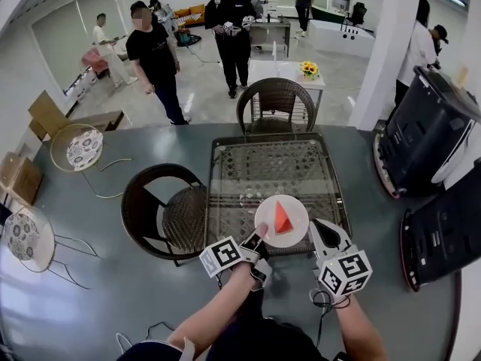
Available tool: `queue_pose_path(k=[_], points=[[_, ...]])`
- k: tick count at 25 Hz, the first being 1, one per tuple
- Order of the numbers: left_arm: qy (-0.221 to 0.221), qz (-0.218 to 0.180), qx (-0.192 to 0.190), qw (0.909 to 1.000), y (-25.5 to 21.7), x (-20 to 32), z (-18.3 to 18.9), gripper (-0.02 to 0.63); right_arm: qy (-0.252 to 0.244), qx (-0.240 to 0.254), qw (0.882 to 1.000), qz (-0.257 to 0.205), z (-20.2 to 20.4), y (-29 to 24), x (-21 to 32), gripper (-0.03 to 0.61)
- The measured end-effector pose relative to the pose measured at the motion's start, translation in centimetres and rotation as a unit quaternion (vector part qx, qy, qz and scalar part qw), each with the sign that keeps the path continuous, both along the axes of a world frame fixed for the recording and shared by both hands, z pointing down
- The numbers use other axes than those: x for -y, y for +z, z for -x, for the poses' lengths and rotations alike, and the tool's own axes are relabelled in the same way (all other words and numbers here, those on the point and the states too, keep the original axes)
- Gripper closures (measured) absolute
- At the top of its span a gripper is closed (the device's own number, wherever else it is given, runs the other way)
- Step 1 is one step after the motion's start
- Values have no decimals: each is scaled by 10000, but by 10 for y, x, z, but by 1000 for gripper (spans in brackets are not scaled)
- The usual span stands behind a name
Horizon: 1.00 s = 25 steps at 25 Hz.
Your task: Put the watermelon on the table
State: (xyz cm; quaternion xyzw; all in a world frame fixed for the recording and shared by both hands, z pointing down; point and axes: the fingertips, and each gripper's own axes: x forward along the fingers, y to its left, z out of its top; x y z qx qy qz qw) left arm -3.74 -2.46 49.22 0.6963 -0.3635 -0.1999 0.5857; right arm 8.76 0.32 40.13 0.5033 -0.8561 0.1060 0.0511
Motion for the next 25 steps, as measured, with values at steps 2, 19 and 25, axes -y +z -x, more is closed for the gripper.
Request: queue_pose_path(k=[2,19,25], points=[[50,44,-31,10000,2,19,2,595,39,-39,10000,70,3,3,20,578],[417,53,-107,9991,2,157,13,595,346,-358,9988,13,17,-14,147,578],[432,156,-106,9989,11,171,6,595,347,-314,9989,99,12,-3,164,578]])
